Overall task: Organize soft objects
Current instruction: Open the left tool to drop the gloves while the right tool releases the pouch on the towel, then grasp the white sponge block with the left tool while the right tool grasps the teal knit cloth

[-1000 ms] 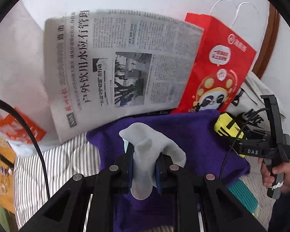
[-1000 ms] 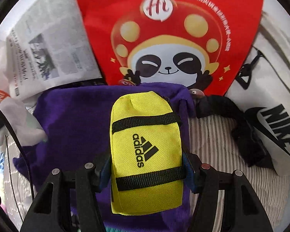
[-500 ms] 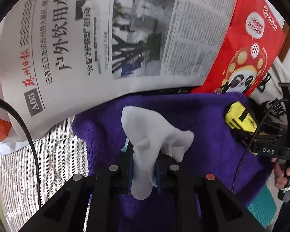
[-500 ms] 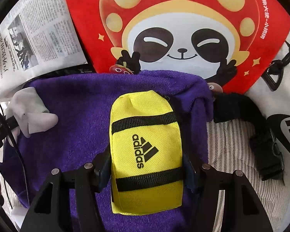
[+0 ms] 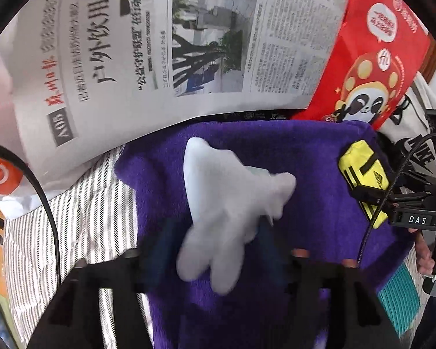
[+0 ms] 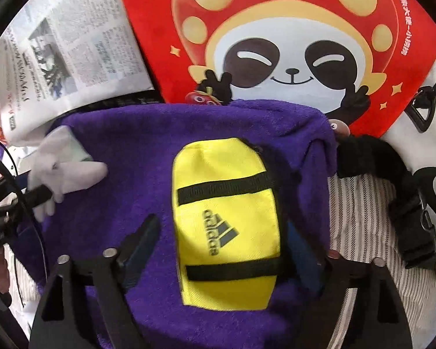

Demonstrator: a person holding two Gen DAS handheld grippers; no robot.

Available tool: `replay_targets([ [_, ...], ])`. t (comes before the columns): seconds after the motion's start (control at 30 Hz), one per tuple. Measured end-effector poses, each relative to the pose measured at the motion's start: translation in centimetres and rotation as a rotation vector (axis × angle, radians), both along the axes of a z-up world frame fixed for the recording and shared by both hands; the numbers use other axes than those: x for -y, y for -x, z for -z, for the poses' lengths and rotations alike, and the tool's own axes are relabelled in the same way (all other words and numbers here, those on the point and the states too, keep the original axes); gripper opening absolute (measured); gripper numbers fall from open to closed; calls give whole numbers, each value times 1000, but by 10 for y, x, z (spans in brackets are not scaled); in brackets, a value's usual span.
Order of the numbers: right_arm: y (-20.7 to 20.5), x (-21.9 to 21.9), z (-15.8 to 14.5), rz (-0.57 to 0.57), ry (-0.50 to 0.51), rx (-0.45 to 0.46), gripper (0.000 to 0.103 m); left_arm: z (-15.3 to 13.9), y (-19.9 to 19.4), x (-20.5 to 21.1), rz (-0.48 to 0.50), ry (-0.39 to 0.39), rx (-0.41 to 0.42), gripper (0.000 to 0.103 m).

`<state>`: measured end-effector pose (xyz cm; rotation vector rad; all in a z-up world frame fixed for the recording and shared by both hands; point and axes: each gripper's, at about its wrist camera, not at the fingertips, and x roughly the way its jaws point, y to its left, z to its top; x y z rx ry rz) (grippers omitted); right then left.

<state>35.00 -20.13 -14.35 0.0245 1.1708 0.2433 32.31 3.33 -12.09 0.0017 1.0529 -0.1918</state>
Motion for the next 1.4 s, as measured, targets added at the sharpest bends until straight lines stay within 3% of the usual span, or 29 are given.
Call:
replay_targets([
  [0.17,12,-9,-14,1,82,52,95,-9,15,3,13,-15,2,70],
  [0.4,42,5,-46,48,28,78,95,-23,41,6,20,-19,8,70],
  [0.67,113,45,-84,121,-19,138,95,-44,105,7,52,25,28,70],
  [0.87,163,62,-77,180,-45,149,95,-40,148,8,64,116,24,78],
  [1.13,215,71,-50,223,-90,107,95,-5,155,16,47,245,-46,78],
  [1.23,228,75,-41,236,-101,91,95,3,150,18,11,255,-44,66],
  [1.27,232,76,-38,242,-104,82,95,5,149,19,14,282,-53,46],
  [1.3,235,78,-36,245,-106,76,95,7,148,19,22,314,-64,35],
  [1.4,241,82,-32,259,-109,70,95,5,148,23,39,322,-55,33],
])
